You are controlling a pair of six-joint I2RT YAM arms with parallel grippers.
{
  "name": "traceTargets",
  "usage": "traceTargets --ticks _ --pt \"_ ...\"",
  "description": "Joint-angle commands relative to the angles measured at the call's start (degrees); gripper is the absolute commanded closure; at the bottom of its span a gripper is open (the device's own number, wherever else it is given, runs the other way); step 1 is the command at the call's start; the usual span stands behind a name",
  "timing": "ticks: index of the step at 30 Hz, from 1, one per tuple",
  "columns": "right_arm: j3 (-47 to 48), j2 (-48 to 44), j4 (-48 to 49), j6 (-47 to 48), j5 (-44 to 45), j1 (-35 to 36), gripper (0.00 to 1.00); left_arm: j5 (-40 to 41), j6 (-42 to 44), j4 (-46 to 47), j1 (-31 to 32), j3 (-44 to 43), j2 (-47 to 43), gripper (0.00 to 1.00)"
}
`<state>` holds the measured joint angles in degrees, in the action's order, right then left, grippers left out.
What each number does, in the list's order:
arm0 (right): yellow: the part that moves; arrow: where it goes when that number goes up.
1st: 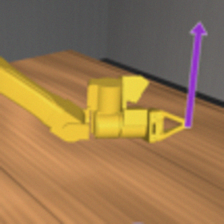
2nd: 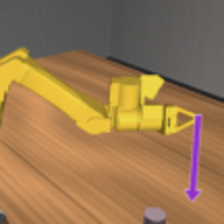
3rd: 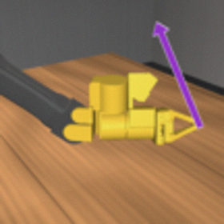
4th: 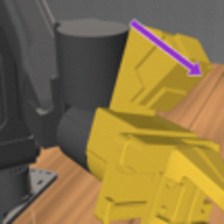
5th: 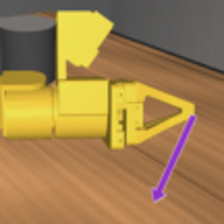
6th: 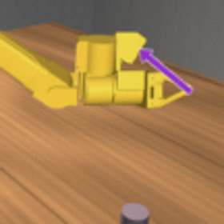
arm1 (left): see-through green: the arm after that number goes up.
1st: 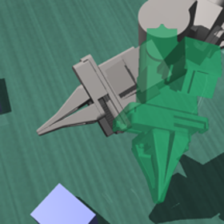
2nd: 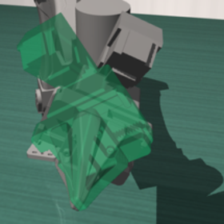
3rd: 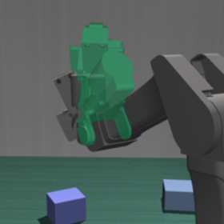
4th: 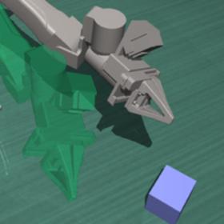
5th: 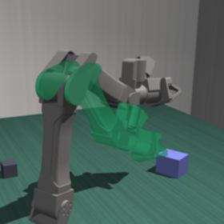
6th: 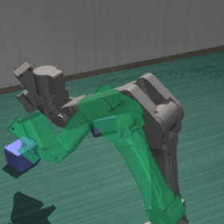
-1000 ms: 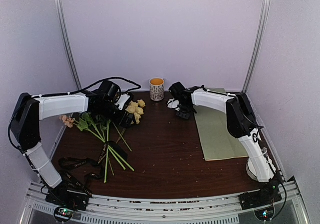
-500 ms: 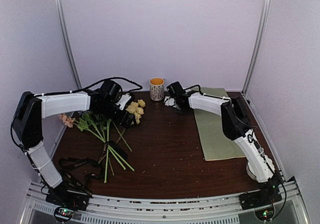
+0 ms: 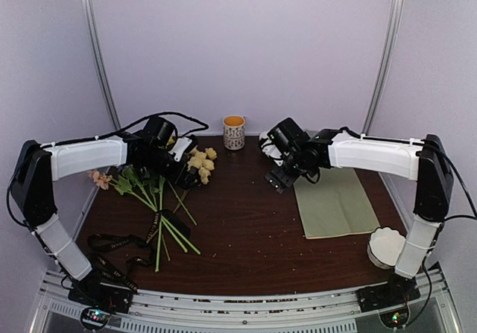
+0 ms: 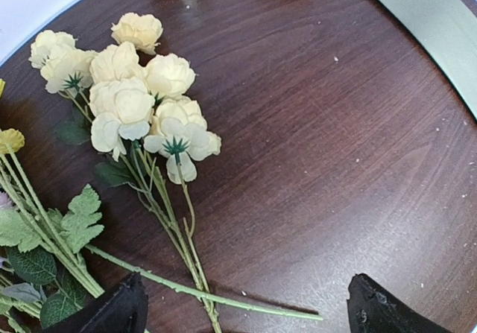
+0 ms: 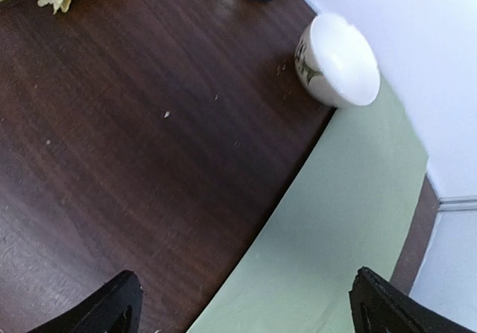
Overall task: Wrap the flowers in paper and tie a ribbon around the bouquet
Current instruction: Pick up the folded wrapping paper from the corner of the board.
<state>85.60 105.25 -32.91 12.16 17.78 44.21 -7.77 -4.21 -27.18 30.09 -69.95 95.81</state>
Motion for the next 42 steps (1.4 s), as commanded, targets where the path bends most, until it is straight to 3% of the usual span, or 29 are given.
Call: traceTargets --ticks 1,9,13,20,28,32,38,42 --pt "-10.11 -1.95 -10.47 -20.86 -4.26 -0.26 0.00 -2.47 -0.92 0.28 -0.35 2.18 -4.39 0.04" --pt "-25.85 -9.26 -8.97 -33.40 -9.75 2.28 0.09 -3.03 -2.86 0.20 -0.25 6.03 -8.34 0.05" --pt "-28.89 -9.34 -9.67 -35.36 -7.87 4.53 0.11 -2.96 -3.17 0.13 -0.29 6.68 -9.29 0.05" --pt "-32.62 -9.36 -11.24 -37.04 -0.68 4.58 0.26 -2.85 -3.51 -0.24 -0.28 7.24 -10.52 0.05" --pt "-32.08 -8.43 -8.42 -33.90 -0.36 4.57 0.66 -2.57 -3.53 -0.19 -0.22 7.66 -11.36 0.06" --pt "-30.38 -9.27 -10.24 -33.35 0.20 4.58 1.00 -1.96 -2.91 -0.62 -0.28 8.14 -12.12 0.06" --pt "-27.24 -21.62 -11.42 -36.69 0.08 2.70 1.00 -1.77 -2.22 -0.61 -0.20 8.25 -13.44 0.05" --pt "-23.35 -30.28 -10.55 -37.30 5.02 1.53 1.00 -1.55 -2.06 -0.44 -0.29 8.31 -13.55 0.06"
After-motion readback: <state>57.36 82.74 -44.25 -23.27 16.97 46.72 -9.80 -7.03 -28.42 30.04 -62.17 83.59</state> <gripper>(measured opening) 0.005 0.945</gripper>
